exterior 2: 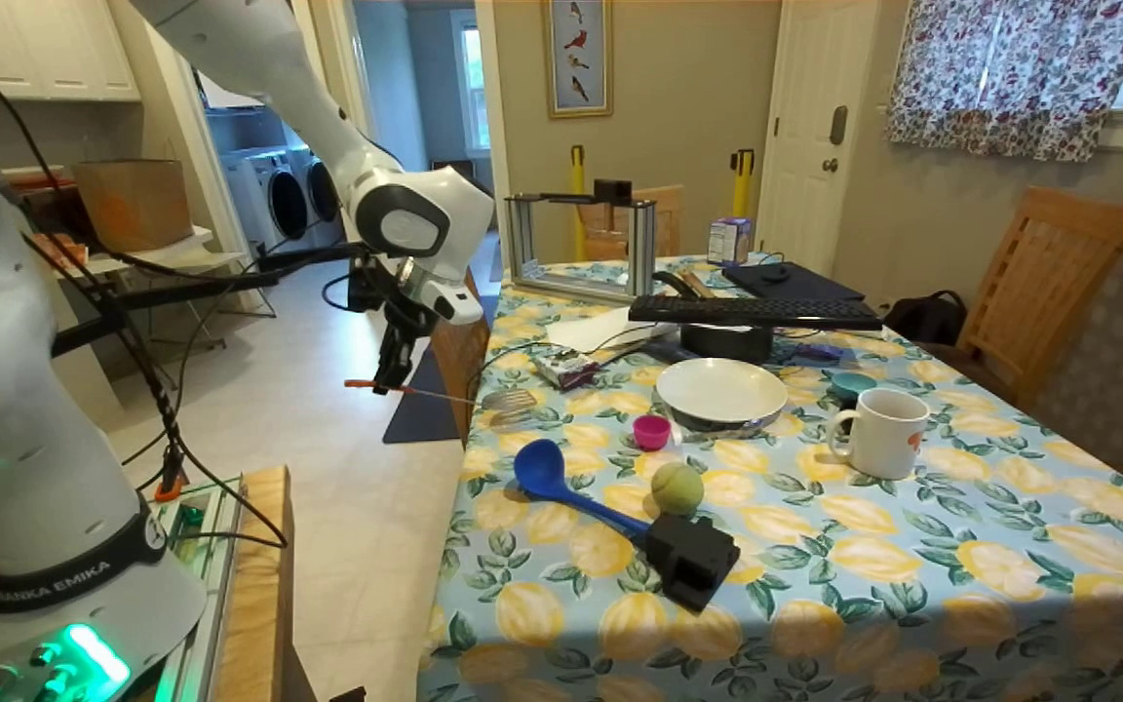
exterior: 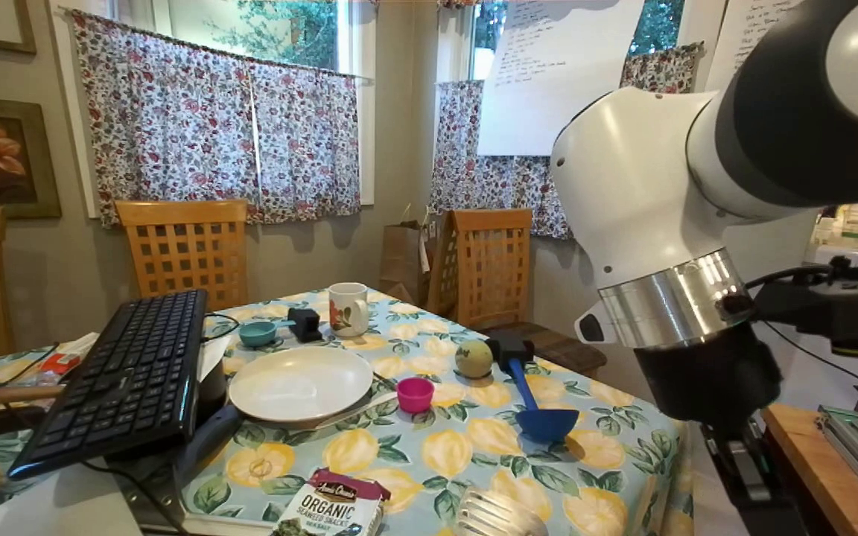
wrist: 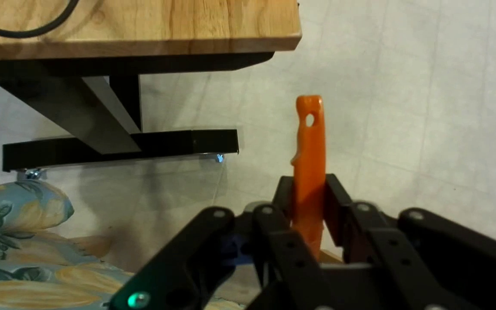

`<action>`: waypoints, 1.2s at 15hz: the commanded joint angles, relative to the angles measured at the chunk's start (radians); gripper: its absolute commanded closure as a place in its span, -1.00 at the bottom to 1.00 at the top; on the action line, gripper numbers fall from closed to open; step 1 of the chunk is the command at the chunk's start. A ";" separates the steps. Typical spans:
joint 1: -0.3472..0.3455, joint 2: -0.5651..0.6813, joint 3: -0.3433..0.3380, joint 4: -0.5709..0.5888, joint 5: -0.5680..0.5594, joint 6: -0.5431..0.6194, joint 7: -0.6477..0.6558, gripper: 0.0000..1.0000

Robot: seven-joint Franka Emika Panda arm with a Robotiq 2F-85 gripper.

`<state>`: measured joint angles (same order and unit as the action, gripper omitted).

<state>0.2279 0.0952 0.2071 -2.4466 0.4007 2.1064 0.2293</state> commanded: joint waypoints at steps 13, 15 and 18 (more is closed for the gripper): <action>-0.011 0.201 0.005 0.171 -0.019 0.049 -0.107 0.89; 0.002 0.195 0.018 0.161 -0.031 0.049 -0.087 0.89; 0.018 0.194 0.029 0.165 -0.043 0.046 -0.079 0.89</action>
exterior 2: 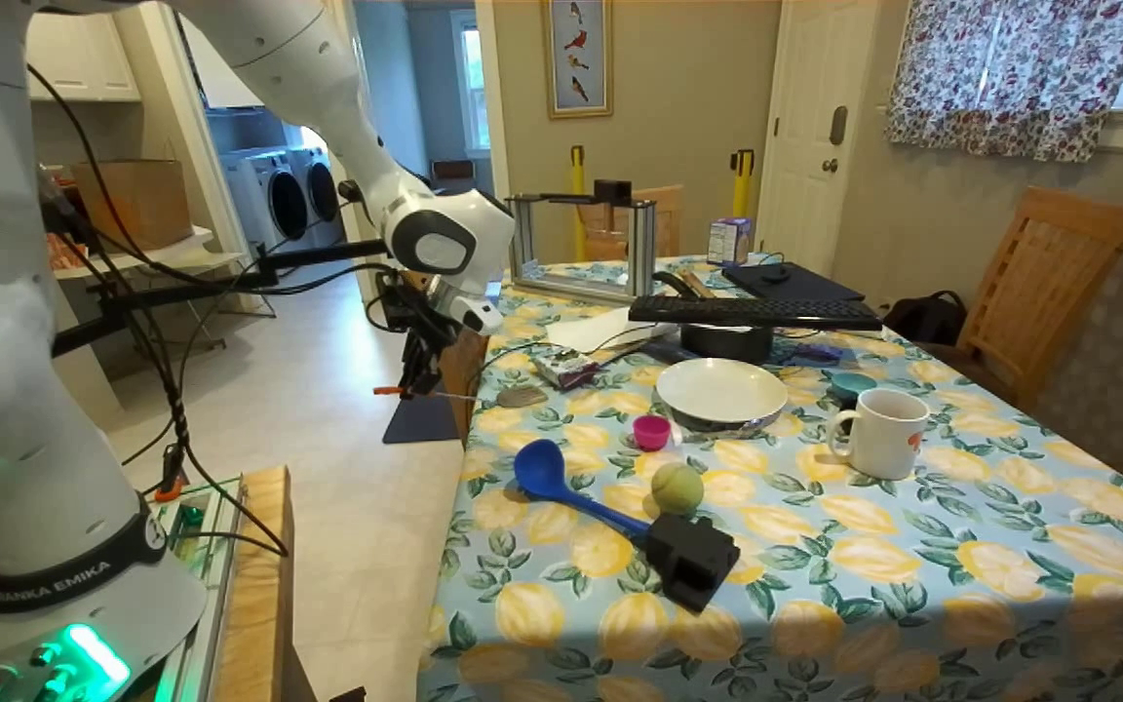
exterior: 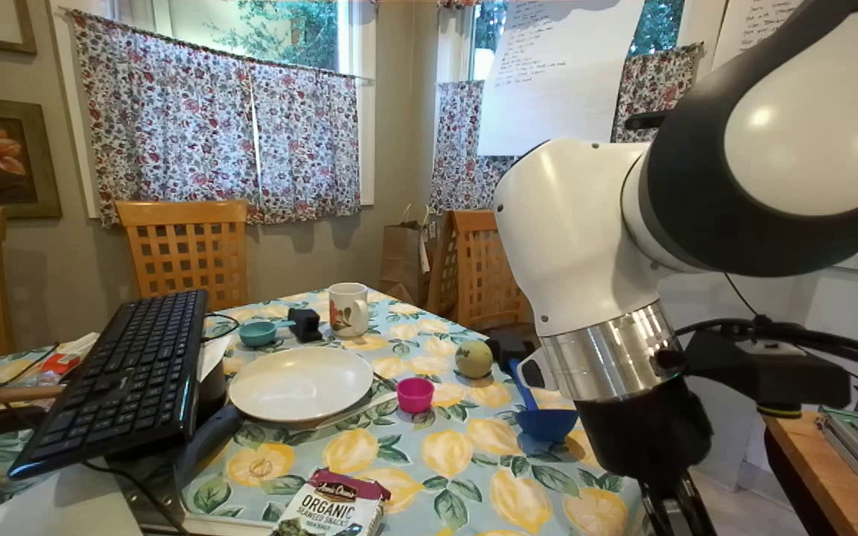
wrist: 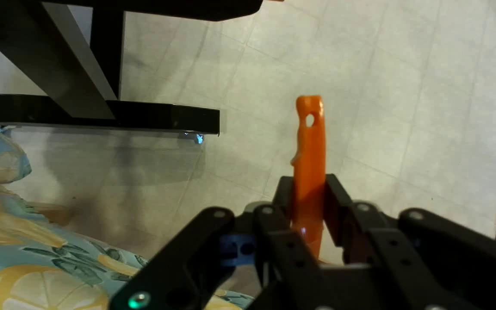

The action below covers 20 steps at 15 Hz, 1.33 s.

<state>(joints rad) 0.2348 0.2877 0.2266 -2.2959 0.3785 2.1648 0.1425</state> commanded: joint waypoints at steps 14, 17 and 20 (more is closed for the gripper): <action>0.013 0.034 -0.016 0.078 -0.090 -0.075 0.028 0.89; 0.010 0.045 -0.017 0.101 -0.090 -0.085 0.022 0.89; 0.007 0.061 -0.017 0.125 -0.086 -0.093 0.016 0.89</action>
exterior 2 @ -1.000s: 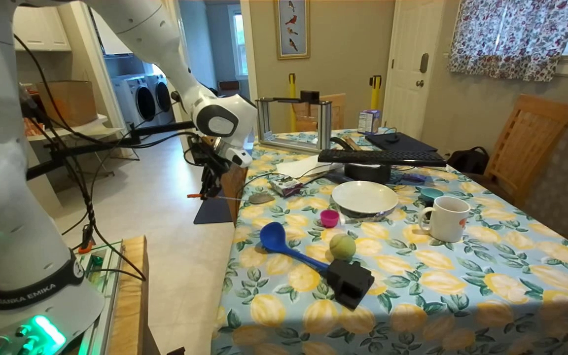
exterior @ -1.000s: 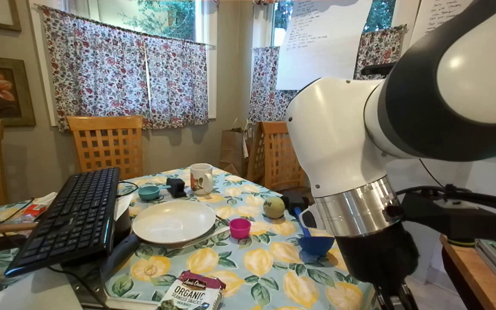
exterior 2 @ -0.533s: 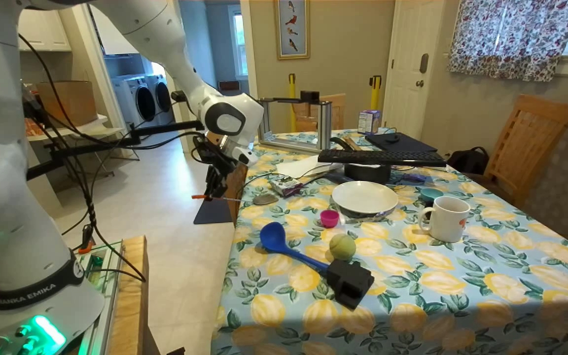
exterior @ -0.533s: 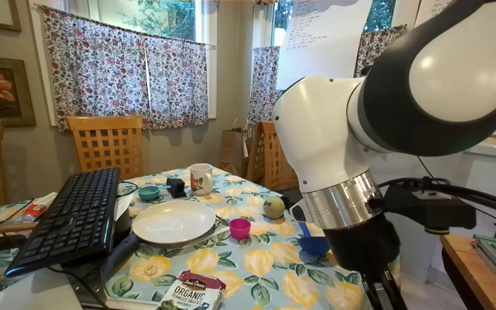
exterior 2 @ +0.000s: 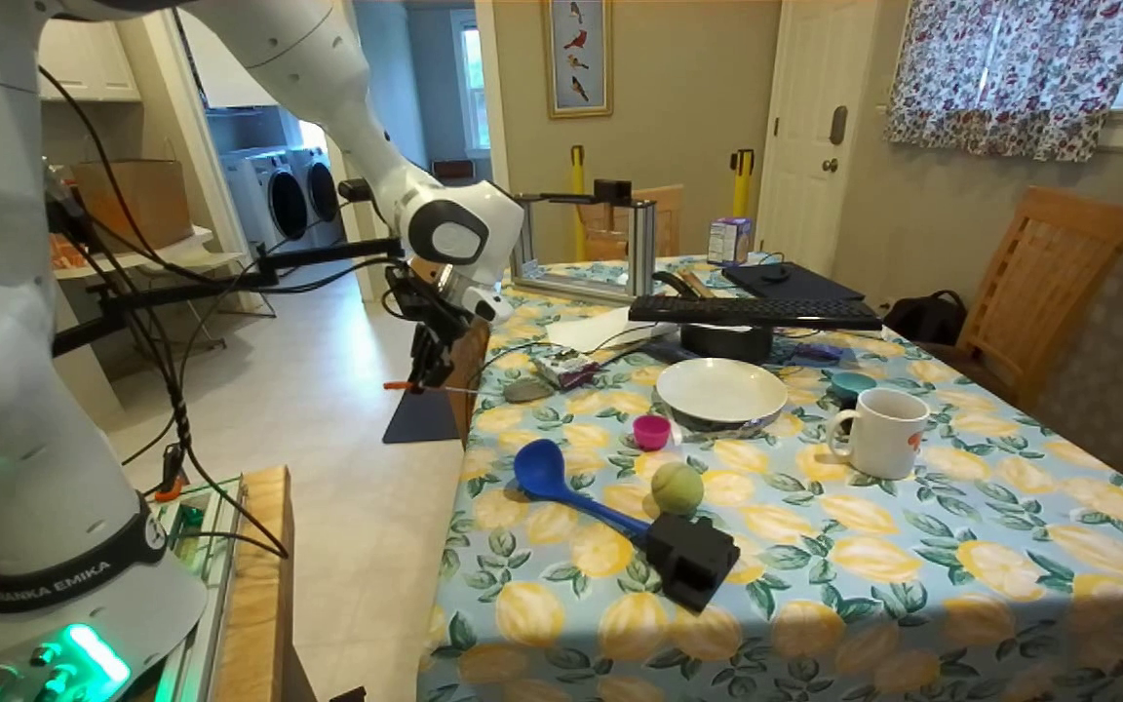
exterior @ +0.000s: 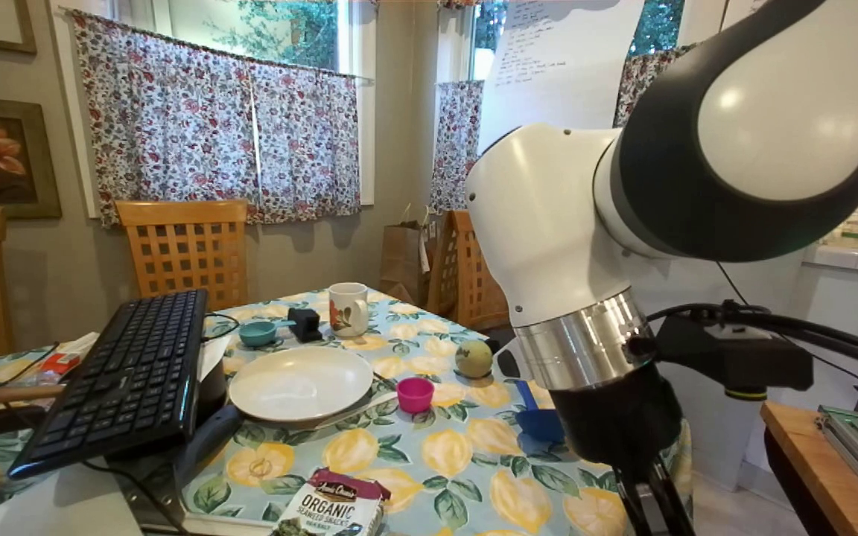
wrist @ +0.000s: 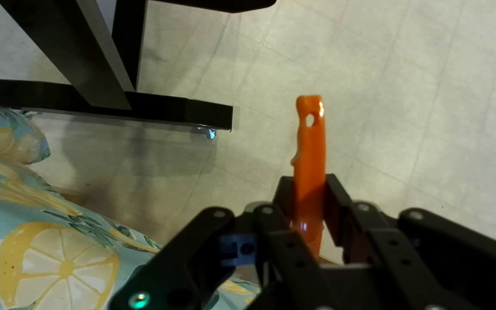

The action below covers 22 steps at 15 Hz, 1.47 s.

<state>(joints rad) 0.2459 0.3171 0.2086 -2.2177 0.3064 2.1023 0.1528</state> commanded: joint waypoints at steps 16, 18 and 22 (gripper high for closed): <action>-0.003 0.132 -0.027 0.216 -0.035 -0.176 0.044 0.89; -0.002 0.150 -0.036 0.250 -0.047 -0.199 0.050 0.89; 0.003 0.213 -0.047 0.330 -0.067 -0.235 0.057 0.89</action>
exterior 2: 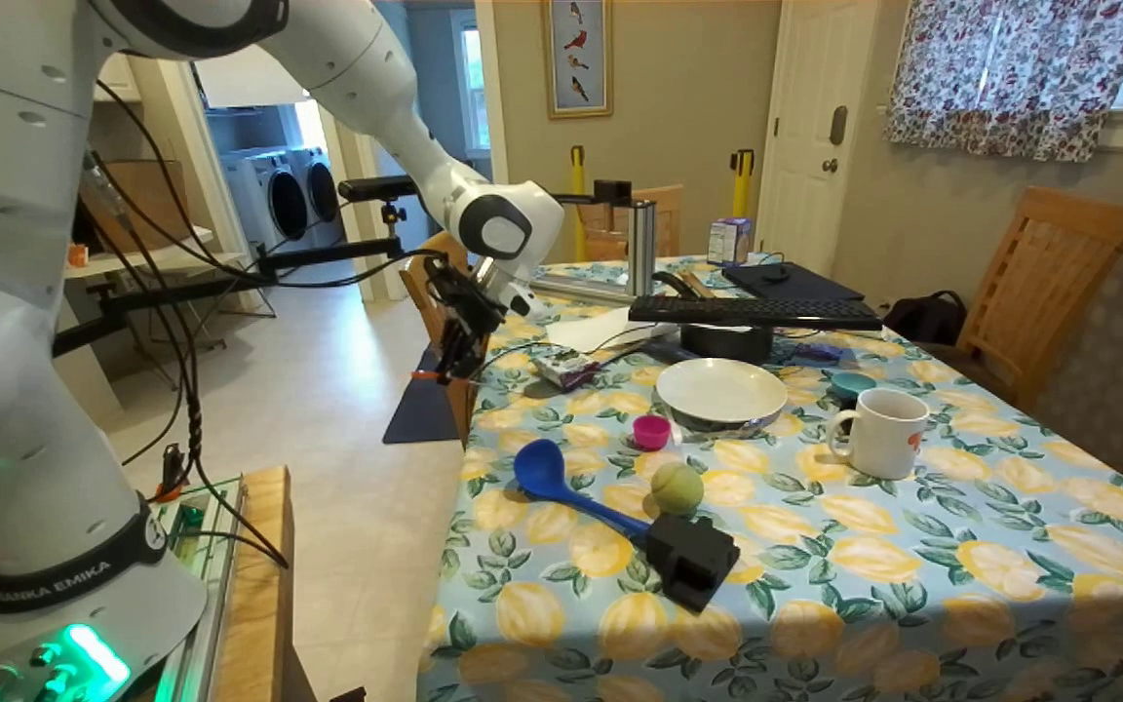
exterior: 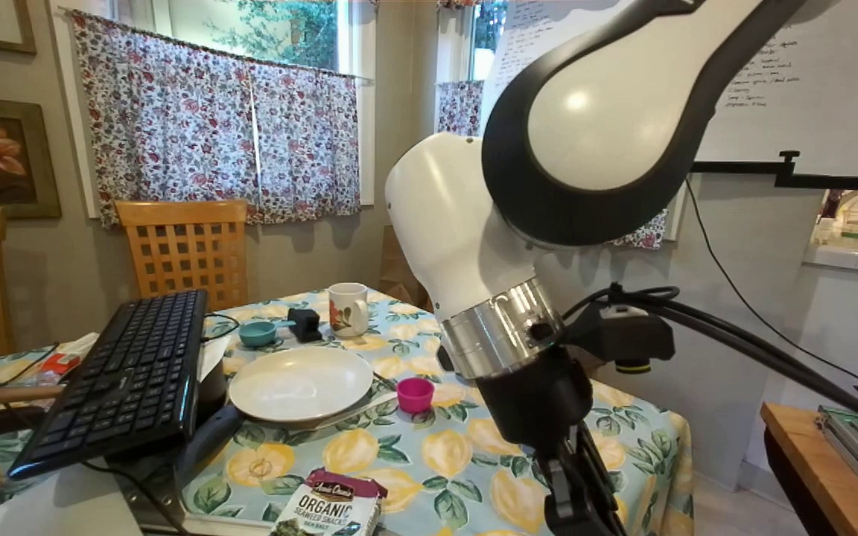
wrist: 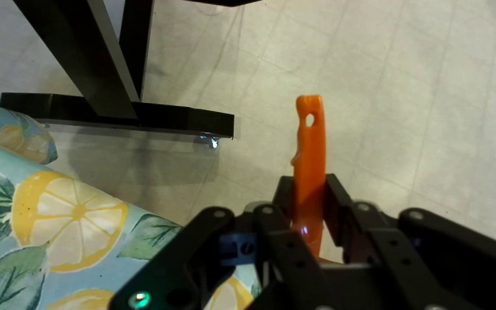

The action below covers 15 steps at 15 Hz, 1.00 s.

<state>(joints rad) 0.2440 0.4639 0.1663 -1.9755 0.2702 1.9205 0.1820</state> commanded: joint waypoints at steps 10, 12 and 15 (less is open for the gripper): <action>0.028 0.180 -0.005 0.238 -0.048 -0.112 0.023 0.89; 0.030 0.192 -0.006 0.262 -0.050 -0.126 0.026 0.89; 0.036 0.208 -0.005 0.306 -0.054 -0.166 0.032 0.89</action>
<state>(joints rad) 0.2652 0.6331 0.1647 -1.7478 0.2467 1.8158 0.1844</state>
